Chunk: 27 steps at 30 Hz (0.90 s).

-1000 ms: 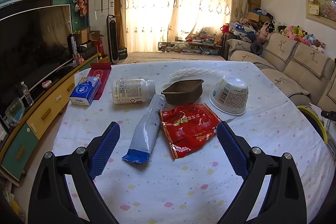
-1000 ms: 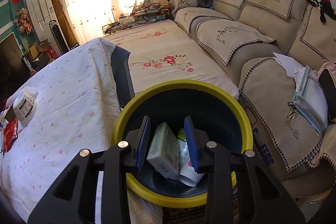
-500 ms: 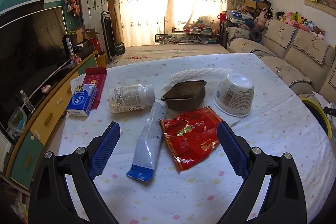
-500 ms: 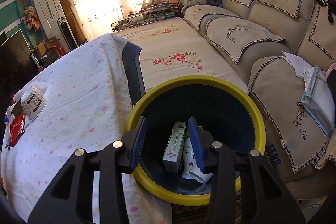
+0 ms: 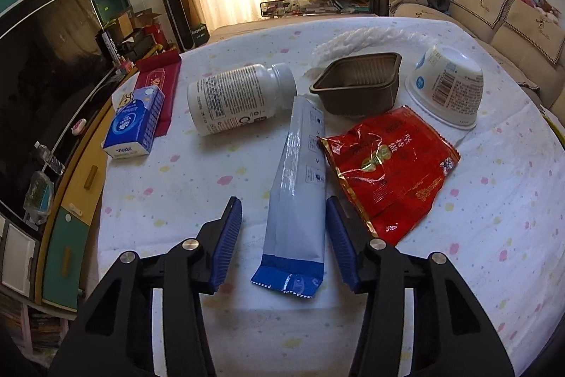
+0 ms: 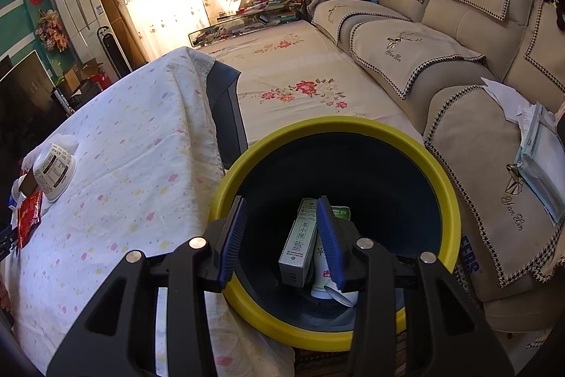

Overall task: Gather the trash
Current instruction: 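Grasp the blue-and-white tube with the left gripper, then carry the tube over the yellow bin and open the left gripper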

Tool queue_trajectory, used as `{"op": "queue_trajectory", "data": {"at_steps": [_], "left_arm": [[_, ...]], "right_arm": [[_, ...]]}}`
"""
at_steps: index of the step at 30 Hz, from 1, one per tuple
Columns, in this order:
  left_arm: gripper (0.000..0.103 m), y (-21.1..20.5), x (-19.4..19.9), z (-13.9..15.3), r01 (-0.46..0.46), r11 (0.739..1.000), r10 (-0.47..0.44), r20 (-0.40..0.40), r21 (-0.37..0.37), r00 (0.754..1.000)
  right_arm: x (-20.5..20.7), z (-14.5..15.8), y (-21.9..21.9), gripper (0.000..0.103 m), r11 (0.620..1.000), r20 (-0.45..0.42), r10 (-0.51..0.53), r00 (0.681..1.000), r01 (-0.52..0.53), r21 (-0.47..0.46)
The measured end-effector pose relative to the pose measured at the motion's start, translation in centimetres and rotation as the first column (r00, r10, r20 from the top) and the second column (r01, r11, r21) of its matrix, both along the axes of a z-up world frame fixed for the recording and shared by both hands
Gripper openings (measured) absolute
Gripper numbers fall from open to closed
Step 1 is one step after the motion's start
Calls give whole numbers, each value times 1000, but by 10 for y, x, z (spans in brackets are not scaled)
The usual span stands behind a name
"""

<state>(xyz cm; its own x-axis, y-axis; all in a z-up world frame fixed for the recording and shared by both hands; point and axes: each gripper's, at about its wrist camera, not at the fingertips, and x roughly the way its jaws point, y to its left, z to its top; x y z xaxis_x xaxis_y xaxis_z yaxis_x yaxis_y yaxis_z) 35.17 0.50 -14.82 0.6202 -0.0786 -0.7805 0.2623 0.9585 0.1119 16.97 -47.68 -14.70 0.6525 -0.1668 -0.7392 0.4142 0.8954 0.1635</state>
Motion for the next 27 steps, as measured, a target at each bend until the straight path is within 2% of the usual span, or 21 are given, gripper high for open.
{"op": "queue_trajectory", "data": {"at_steps": [9,11,13,16,21,27], "left_arm": [[48,0,30,-2,8,1000,-9,-30,-29,999],[35,1,31,-2,13,999,-15,-39,-41,999],[30,1,28,-1,14,999,-15,-40,-35,999],[28,3,13,1,2,1000,-3,-31,-31,1000],[28,9,-27,25,-28,997,29,17,-71,999],[28,-11,-77,61,14,994,-6,76,-113,997]], "right_arm": [[2,-1,3,39,1000,-4,12,1000,-12,3],[1,-1,2,40,1000,-2,10,1000,-10,7],[0,-1,1,39,1000,-1,7,1000,-7,11],[-3,-1,-2,39,1000,4,8,1000,-8,19],[-9,1,-5,39,1000,20,4,1000,-5,29],[-17,1,-7,40,999,26,6,1000,-7,38]]}}
